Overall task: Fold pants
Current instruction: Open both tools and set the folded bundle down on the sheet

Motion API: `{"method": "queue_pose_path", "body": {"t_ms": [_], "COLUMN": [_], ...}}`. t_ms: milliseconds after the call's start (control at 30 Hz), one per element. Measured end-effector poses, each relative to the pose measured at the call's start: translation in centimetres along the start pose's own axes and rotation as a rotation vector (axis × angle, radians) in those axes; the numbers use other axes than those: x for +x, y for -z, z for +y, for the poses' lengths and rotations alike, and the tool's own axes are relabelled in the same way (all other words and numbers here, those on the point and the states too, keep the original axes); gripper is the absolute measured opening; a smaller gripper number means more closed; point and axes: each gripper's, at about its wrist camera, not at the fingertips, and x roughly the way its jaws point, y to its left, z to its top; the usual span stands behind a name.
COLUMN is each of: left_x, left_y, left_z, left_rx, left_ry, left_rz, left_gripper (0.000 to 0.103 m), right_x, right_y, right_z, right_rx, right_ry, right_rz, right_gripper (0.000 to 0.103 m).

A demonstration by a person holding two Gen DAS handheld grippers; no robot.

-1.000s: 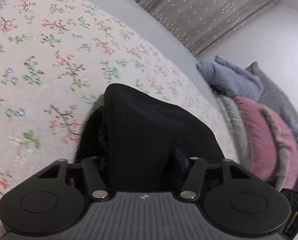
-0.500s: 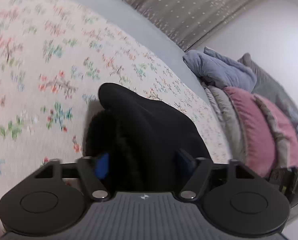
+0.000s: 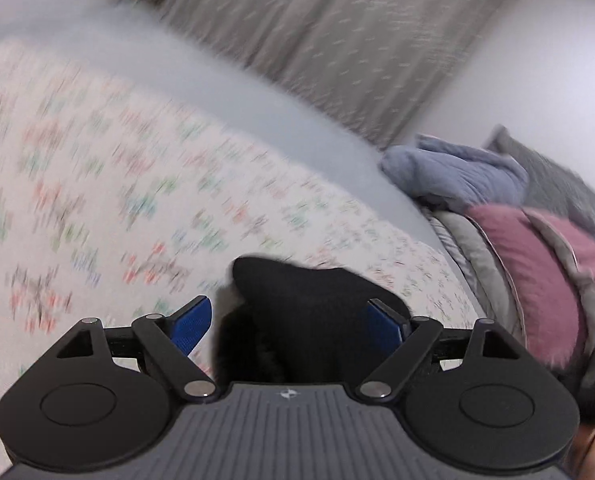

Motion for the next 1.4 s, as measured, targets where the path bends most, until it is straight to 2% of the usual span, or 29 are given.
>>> {"method": "queue_pose_path", "body": {"t_ms": [100, 167, 233, 300, 333, 367, 400, 467, 633, 733, 867, 1033, 1233, 1400], "left_x": [-0.5, -0.1, 0.7, 1.7, 2.4, 2.8, 2.9, 2.7, 2.4, 2.1, 1.6, 0.6, -1.8, -4.7], "left_y": [1.1, 2.3, 3.3, 4.2, 4.4, 4.5, 4.6, 4.4, 4.5, 4.6, 5.6, 6.4, 6.8, 7.5], "left_z": [-3.4, -4.9, -5.2, -5.1, -5.0, -4.9, -4.7, -4.2, -4.0, -4.5, -5.5, -6.0, -6.5, -6.6], "left_rx": [0.187, 0.275, 0.286, 0.309, 0.334, 0.355, 0.356, 0.348, 0.341, 0.347, 0.355, 0.377, 0.356, 0.286], "left_ry": [0.034, 0.041, 0.032, -0.012, -0.045, -0.063, -0.061, -0.061, -0.057, -0.069, -0.128, -0.170, -0.259, -0.315], "left_rz": [-0.029, -0.016, 0.027, 0.065, 0.083, 0.098, 0.099, 0.107, 0.106, 0.104, 0.080, 0.069, 0.069, 0.092], "left_gripper": [0.094, 0.091, 0.086, 0.080, 0.076, 0.076, 0.076, 0.076, 0.076, 0.077, 0.079, 0.079, 0.081, 0.081], "right_x": [-2.4, -3.2, -3.3, -2.5, -1.9, -1.1, -0.3, 0.7, 0.2, -1.1, -2.6, -3.8, -6.0, -7.7], "right_y": [0.0, 0.5, 1.4, 2.7, 3.4, 4.0, 4.8, 5.9, 6.2, 6.6, 7.5, 9.1, 10.4, 11.6], "right_z": [1.1, 2.4, 3.9, 5.3, 5.7, 6.0, 6.1, 6.6, 6.1, 5.8, 5.8, 7.0, 7.6, 7.5], "right_rx": [-0.075, -0.128, -0.183, -0.249, -0.277, -0.297, -0.322, -0.364, -0.303, -0.283, -0.269, -0.330, -0.341, -0.315], "right_ry": [-0.015, -0.047, -0.064, -0.061, -0.045, -0.021, -0.002, 0.017, 0.016, -0.014, -0.028, 0.029, 0.046, 0.053], "right_rz": [-0.070, -0.066, -0.034, 0.015, 0.056, 0.096, 0.136, 0.145, 0.145, 0.167, 0.186, 0.158, 0.129, 0.127], "right_gripper": [0.074, 0.063, 0.050, 0.041, 0.040, 0.040, 0.040, 0.040, 0.040, 0.040, 0.040, 0.040, 0.041, 0.041]}}
